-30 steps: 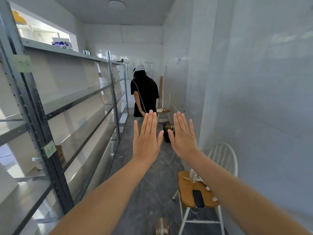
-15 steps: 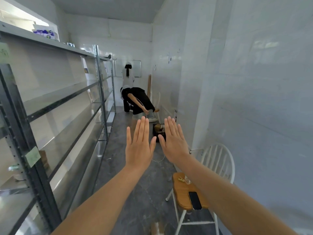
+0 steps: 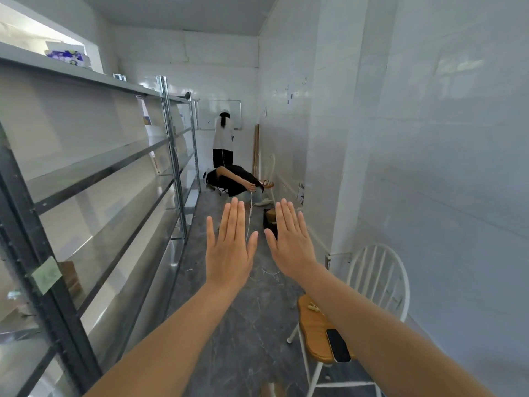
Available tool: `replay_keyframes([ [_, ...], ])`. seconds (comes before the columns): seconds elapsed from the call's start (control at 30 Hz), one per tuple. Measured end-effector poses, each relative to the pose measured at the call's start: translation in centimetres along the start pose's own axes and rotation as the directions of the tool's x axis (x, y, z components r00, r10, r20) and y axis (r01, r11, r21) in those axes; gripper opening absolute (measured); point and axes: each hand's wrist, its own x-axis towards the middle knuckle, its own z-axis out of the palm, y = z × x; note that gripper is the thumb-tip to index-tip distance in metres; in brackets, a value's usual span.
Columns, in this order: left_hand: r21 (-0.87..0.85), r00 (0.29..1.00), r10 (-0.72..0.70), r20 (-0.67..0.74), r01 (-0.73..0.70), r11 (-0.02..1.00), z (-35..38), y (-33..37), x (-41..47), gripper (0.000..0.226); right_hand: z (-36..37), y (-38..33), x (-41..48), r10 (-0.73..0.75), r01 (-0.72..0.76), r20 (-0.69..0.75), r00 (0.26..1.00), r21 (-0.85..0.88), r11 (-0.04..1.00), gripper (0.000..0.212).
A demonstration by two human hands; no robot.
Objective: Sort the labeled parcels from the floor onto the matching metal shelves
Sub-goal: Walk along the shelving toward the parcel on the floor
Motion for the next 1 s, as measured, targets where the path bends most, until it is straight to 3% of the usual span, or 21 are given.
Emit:
replay_keyframes([
  [0.47, 0.042, 0.998, 0.018, 0.054, -0.02, 0.999, 8.4, 3.1, 4.6, 0.065, 5.8, 6.0, 6.1, -0.039, 0.037, 0.026, 0.999, 0.085, 0.996, 0.076],
  [1.0, 0.06, 0.991, -0.031, 0.129, 0.023, 0.998, 17.4, 9.2, 8.6, 0.066, 11.1, 16.4, 9.5, -0.023, 0.015, 0.094, 0.995, 0.086, 0.996, 0.065],
])
